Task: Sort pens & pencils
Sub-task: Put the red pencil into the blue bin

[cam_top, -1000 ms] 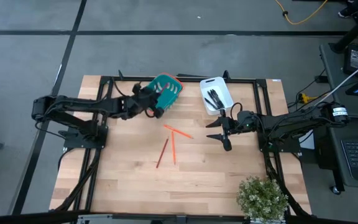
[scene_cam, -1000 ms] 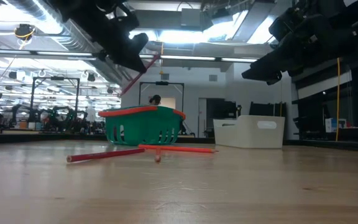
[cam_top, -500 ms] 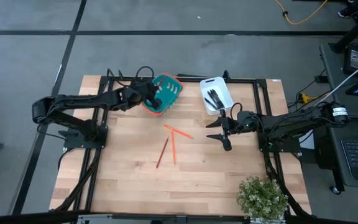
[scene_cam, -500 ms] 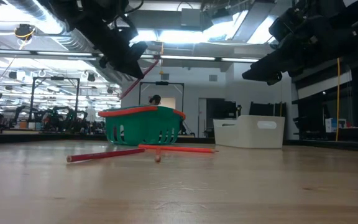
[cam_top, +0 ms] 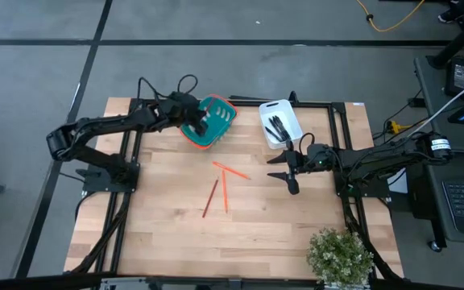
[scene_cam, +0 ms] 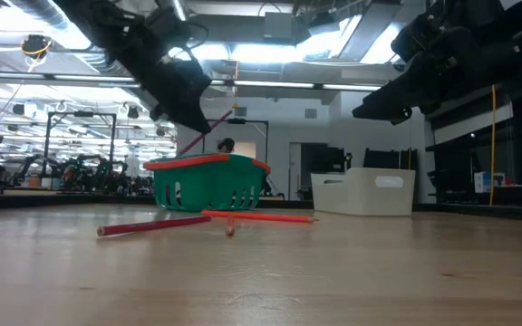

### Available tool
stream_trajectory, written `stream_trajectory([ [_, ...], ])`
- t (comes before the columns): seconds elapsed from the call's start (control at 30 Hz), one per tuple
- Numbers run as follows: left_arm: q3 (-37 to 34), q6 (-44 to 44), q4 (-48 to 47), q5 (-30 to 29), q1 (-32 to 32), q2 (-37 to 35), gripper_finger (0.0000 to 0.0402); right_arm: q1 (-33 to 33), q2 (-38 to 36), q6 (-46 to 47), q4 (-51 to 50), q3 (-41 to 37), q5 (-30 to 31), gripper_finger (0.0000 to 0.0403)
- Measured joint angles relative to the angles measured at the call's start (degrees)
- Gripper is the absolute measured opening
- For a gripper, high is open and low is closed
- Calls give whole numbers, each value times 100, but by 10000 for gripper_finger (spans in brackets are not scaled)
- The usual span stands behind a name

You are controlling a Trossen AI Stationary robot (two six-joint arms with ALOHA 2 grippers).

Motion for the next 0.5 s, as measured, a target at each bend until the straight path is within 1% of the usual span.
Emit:
stream_trajectory([
  [0.1,404,94,-580,75,51,211,12,0,0,0,-7,0,42,216],
  [0.33,1723,233,-2490,78,71,962,12,-24,0,-107,-13,0,87,216],
  [0.5,2314,243,-3160,227,40,1612,12,-24,0,-107,-24,0,93,216],
])
